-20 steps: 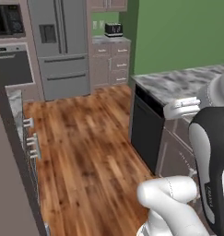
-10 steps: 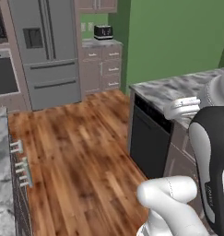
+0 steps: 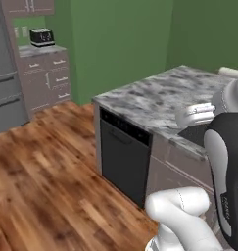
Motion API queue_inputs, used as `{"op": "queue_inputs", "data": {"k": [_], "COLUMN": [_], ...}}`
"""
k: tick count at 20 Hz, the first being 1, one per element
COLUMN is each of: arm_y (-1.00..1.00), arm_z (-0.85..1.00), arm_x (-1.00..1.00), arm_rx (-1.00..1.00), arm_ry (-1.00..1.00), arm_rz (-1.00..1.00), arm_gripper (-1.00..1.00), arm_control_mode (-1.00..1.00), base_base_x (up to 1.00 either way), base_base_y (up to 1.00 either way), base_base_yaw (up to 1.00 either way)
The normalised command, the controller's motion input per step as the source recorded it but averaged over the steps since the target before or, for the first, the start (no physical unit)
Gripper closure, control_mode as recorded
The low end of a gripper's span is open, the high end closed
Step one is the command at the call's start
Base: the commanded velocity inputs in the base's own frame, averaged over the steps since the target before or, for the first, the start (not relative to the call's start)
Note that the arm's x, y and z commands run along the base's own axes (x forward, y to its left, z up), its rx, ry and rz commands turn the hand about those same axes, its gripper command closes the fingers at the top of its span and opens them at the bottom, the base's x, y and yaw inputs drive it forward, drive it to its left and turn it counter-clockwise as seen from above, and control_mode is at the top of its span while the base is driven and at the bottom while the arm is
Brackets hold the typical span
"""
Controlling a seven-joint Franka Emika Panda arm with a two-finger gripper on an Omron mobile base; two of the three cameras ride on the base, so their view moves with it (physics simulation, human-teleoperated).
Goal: Pick up the bar soap and bar soap from the sink, and place them back in the cabinet, and close the cabinet doors.
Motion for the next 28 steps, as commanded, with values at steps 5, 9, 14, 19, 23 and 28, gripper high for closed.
{"op": "queue_inputs", "data": {"k": [5,9,14,19,23,28], "arm_y": [0.0,0.0,0.0,0.0,0.0,0.0], "arm_z": [0.0,0.0,0.0,0.0,0.0,0.0], "arm_x": [0.0,0.0,0.0,0.0,0.0,0.0], "arm_rx": [0.0,0.0,0.0,0.0,0.0,0.0], "arm_ry": [0.0,0.0,0.0,0.0,0.0,0.0], "arm_rz": [0.0,0.0,0.0,0.0,0.0,0.0], "arm_gripper": [-1.0,-1.0,-1.0,-1.0,-1.0,-1.0], "arm_control_mode": [1.0,1.0,1.0,1.0,1.0,1.0], "base_base_x": [0.35,0.39,0.39,0.41,0.47,0.51], "base_base_y": [0.0,0.0,0.0,0.0,0.0,0.0], "base_base_yaw": [-0.65,-0.65,-0.66,-0.61,-0.55,-0.44]}}
